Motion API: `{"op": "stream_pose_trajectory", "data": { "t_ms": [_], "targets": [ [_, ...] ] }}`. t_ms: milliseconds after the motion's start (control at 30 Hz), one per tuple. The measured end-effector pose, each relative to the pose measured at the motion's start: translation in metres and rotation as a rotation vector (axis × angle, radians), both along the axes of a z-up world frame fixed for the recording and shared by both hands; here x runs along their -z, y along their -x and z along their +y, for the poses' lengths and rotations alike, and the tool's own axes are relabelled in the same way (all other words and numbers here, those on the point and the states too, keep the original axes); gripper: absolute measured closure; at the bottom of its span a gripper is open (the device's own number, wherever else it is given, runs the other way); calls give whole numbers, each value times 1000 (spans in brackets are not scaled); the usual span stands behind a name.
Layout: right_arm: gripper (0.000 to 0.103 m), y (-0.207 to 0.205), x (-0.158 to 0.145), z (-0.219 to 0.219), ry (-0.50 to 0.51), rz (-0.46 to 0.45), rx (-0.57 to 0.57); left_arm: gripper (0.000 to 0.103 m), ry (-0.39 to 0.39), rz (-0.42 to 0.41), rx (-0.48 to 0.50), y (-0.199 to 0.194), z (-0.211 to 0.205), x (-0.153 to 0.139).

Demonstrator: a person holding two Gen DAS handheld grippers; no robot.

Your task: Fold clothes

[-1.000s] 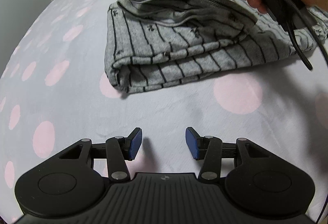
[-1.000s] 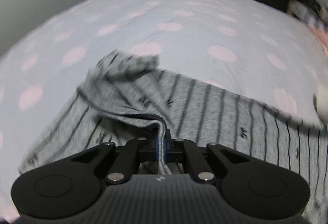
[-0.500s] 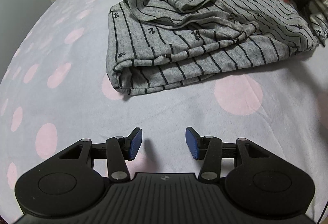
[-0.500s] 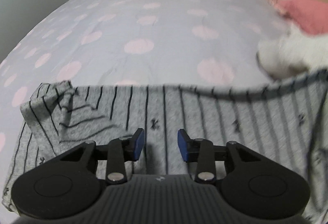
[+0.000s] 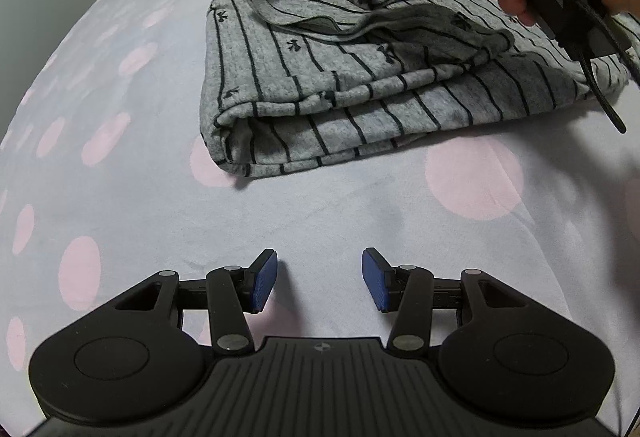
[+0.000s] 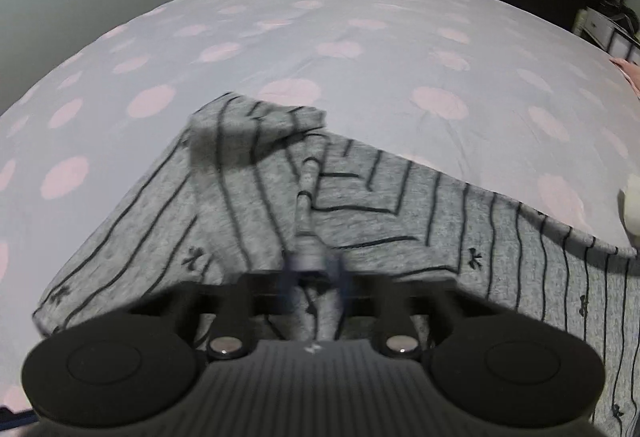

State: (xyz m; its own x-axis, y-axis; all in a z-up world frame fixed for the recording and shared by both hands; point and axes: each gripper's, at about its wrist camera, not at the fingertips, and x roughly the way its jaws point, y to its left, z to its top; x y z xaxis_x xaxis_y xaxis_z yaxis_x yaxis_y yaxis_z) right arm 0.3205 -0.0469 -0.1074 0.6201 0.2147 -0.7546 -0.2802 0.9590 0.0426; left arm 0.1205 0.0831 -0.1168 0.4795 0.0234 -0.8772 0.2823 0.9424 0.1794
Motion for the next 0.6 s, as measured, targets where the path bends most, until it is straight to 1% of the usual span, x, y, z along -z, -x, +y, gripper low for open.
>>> {"op": "stream_pose_trajectory", "data": {
  "t_ms": [100, 200, 267, 333, 400, 467, 500, 533, 567, 600],
  "targets": [
    [97, -4, -10, -12, -41, -29, 61, 58, 7, -24, -14, -4, 1, -1],
    [97, -18, -20, -20, 7, -82, 115, 58, 14, -53, -39, -8, 3, -3],
    [97, -35, -23, -27, 44, -104, 139, 58, 13, -64, -48, -10, 4, -3],
    [97, -50, -25, -32, 82, -113, 156, 58, 10, -68, -51, -12, 4, -2],
    [93, -64, -25, -35, 109, -106, 158, 58, 7, -72, -54, -14, 5, 0],
    [92, -70, -26, -35, 156, -119, 155, 58, 1, -81, -63, -15, 5, 1],
    [88, -71, -27, -34, 176, -129, 146, 58, -1, -88, -67, -16, 6, 1],
    [75, -71, -28, -33, 190, -139, 136, 58, -2, -101, -70, -16, 6, 0],
    [67, -70, -30, -31, 191, -146, 121, 58, -3, -115, -73, -15, 7, -1],
    [68, -67, -32, -28, 183, -150, 101, 58, -5, -127, -74, -15, 7, -2]
  ]
}}
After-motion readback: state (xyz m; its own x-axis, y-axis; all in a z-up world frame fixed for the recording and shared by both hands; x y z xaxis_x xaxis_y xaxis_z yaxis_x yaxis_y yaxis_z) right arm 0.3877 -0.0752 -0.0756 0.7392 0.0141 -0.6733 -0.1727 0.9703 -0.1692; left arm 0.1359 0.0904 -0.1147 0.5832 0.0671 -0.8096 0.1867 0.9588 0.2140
